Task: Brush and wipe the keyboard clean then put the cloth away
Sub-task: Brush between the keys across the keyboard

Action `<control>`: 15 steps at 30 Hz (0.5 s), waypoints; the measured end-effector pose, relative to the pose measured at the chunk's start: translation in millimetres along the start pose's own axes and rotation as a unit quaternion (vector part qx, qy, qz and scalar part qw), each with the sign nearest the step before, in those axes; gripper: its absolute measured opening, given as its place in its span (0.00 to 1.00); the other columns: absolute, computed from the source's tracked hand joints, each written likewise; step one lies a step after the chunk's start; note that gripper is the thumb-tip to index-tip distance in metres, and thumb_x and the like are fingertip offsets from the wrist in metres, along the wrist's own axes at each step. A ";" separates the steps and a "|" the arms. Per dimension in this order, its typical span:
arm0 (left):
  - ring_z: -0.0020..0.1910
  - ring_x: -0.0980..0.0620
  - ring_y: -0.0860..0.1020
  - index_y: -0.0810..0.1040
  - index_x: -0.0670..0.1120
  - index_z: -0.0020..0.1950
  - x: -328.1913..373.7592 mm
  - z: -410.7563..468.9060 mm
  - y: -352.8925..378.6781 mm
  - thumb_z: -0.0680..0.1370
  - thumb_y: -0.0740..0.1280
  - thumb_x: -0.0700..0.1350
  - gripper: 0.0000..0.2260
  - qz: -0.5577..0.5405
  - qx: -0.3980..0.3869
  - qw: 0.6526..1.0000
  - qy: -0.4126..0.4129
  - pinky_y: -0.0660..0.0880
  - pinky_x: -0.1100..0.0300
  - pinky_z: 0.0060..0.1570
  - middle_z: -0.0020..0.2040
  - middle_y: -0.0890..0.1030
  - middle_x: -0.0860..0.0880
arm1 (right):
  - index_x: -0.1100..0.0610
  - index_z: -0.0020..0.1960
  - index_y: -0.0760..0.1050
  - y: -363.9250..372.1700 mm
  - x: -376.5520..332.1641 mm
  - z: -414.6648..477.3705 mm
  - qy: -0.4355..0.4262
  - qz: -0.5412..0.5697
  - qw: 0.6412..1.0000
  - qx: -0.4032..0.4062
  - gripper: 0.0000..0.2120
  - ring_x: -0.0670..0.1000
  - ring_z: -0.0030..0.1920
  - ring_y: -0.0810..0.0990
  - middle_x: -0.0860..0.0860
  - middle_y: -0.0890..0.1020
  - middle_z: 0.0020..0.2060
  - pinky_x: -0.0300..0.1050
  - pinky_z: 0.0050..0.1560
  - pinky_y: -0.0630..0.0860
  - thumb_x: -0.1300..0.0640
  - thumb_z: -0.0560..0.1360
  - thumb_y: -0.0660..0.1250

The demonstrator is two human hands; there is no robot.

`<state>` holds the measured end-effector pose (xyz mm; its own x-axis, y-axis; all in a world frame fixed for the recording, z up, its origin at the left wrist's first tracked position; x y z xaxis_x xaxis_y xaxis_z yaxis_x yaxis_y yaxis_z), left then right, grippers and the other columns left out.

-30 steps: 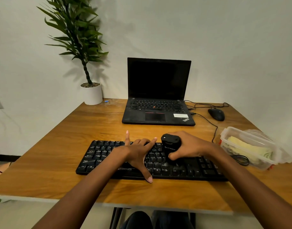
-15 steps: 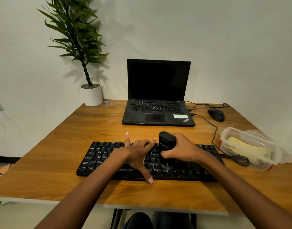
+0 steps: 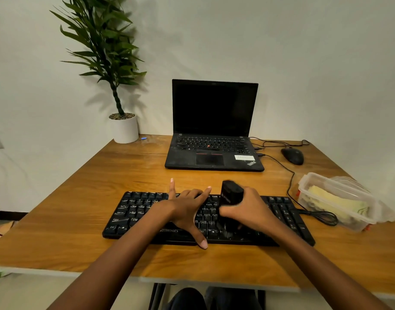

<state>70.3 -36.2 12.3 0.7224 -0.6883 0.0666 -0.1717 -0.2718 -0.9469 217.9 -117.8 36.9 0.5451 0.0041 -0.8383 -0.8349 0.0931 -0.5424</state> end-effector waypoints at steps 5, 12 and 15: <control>0.76 0.46 0.41 0.28 0.49 0.73 0.0 0.4 -0.5 0.65 0.71 0.67 0.59 0.002 -0.005 1.000 -0.004 0.20 0.35 0.53 0.78 0.43 0.48 | 0.59 0.43 0.75 -12.0 -1.6 -16.0 0.039 0.025 0.999 0.000 0.08 0.51 0.39 0.81 0.53 0.82 0.38 0.45 0.38 0.79 0.61 0.67 0.72; 0.76 0.46 0.41 0.28 0.49 0.74 0.7 -1.1 -2.0 0.65 0.71 0.67 0.59 0.006 -0.008 1.000 -0.004 0.21 0.34 0.54 0.78 0.43 0.47 | 0.60 0.44 0.76 6.9 4.8 -22.2 0.042 -0.003 0.996 0.073 0.11 0.53 0.41 0.82 0.55 0.82 0.38 0.48 0.42 0.79 0.59 0.64 0.73; 0.76 0.46 0.41 0.28 0.49 0.74 1.0 -1.6 -1.9 0.65 0.71 0.67 0.59 0.007 -0.009 1.000 -0.004 0.22 0.33 0.55 0.78 0.43 0.47 | 0.60 0.45 0.76 -3.1 6.3 -20.4 0.074 -0.011 0.997 0.023 0.11 0.53 0.42 0.82 0.55 0.82 0.40 0.48 0.41 0.79 0.58 0.65 0.73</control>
<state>70.2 -37.5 14.7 0.7246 -0.6873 0.0500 -0.1941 -0.2732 -0.9422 222.3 -138.4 32.2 0.5427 -0.1442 -0.8275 -0.8173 0.1366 -0.5598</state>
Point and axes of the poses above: each hand's wrist, its own z-axis towards the middle knuckle, its own y-axis out of the palm, x = y × z, the point moved 2 cm from there along z, towards the middle knuckle
